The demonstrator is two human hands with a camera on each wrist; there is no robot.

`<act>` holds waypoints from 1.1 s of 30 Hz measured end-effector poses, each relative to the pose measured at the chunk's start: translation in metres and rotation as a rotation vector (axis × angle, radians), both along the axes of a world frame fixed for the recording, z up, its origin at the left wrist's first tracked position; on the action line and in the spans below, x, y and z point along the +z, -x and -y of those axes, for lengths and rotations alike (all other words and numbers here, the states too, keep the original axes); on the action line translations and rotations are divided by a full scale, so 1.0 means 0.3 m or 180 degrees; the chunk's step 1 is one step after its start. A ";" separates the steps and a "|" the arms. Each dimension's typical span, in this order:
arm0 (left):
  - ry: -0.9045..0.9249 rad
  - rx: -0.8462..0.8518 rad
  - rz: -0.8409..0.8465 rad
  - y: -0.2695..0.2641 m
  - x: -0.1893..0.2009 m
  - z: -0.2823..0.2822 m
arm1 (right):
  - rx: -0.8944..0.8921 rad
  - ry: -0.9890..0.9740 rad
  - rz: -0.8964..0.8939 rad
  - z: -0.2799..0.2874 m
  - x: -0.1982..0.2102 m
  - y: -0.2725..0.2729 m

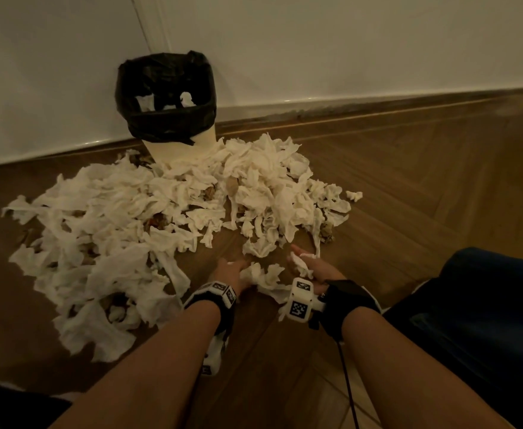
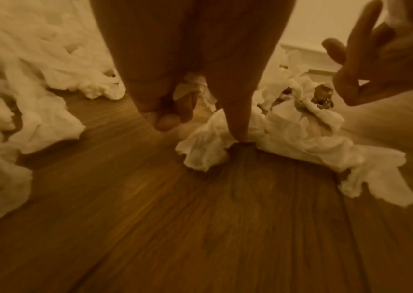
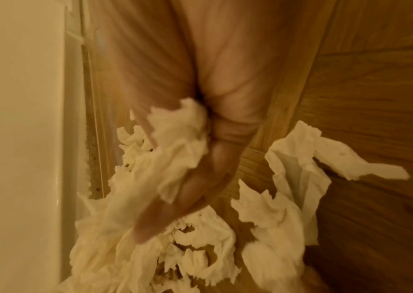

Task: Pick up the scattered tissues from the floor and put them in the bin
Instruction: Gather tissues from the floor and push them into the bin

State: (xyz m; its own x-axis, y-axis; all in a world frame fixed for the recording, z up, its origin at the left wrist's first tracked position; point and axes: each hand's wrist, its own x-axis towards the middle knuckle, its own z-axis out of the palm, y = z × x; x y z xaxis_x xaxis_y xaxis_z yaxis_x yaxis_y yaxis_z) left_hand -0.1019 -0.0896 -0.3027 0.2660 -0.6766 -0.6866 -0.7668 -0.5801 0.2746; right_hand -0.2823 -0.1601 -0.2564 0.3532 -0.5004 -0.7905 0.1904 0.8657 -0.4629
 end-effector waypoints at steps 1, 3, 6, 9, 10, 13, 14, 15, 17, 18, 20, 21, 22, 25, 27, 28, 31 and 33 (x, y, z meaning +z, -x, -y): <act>0.0089 0.0079 -0.0043 0.007 -0.003 0.002 | -0.0007 -0.0024 0.0029 0.003 -0.010 -0.001; 0.0321 0.0354 -0.0170 0.007 -0.004 0.010 | -0.0082 -0.0071 0.0108 0.008 -0.031 0.003; 0.0510 0.0832 -0.0188 -0.019 0.015 0.015 | 0.0080 -0.0043 -0.0023 0.003 -0.050 -0.005; 0.0796 0.1183 -0.0492 -0.064 0.050 0.012 | 0.0180 0.0093 -0.0171 -0.001 -0.016 -0.045; 0.0937 0.1250 -0.0621 -0.081 0.067 0.008 | -0.0003 0.0016 0.0013 0.002 0.005 -0.061; 0.1223 0.1273 -0.0958 -0.135 0.114 -0.005 | -0.0657 -0.0156 0.0553 0.009 0.049 -0.110; 0.1209 0.1382 -0.1049 -0.152 0.132 -0.007 | -0.0786 -0.0229 0.0700 0.006 0.073 -0.127; 0.1159 0.1523 -0.1116 -0.168 0.160 -0.006 | -0.0846 -0.0255 0.0851 -0.001 0.101 -0.145; 0.1101 0.1716 -0.1114 -0.199 0.208 -0.004 | -0.0796 -0.0046 0.0945 -0.006 0.144 -0.180; 0.1083 0.1642 -0.1045 -0.215 0.233 0.002 | -0.0578 0.0144 0.0763 -0.007 0.175 -0.198; 0.1215 0.1626 -0.0888 -0.255 0.275 0.013 | -0.0024 0.0581 0.0091 0.003 0.220 -0.237; 0.1269 0.1723 -0.0858 -0.275 0.305 0.016 | 0.0077 0.0679 -0.0074 0.011 0.237 -0.255; 0.1294 0.1756 -0.0785 -0.299 0.328 0.019 | -0.0041 0.0589 -0.0049 0.022 0.248 -0.277; 0.1309 0.1714 -0.0656 -0.368 0.417 0.028 | -0.0375 0.0208 -0.0024 0.052 0.310 -0.348; 0.1577 0.1693 -0.0705 -0.413 0.476 0.049 | -0.0192 0.0381 0.0104 0.051 0.352 -0.387; 0.1773 0.1779 -0.0848 -0.432 0.509 0.062 | -0.0173 0.0375 0.0421 0.053 0.366 -0.401; 0.2126 0.1691 -0.1153 -0.484 0.602 0.111 | -0.0147 0.0865 0.0824 0.079 0.425 -0.454; 0.2311 0.1748 -0.1382 -0.520 0.655 0.148 | -0.0190 0.1097 0.0785 0.122 0.477 -0.502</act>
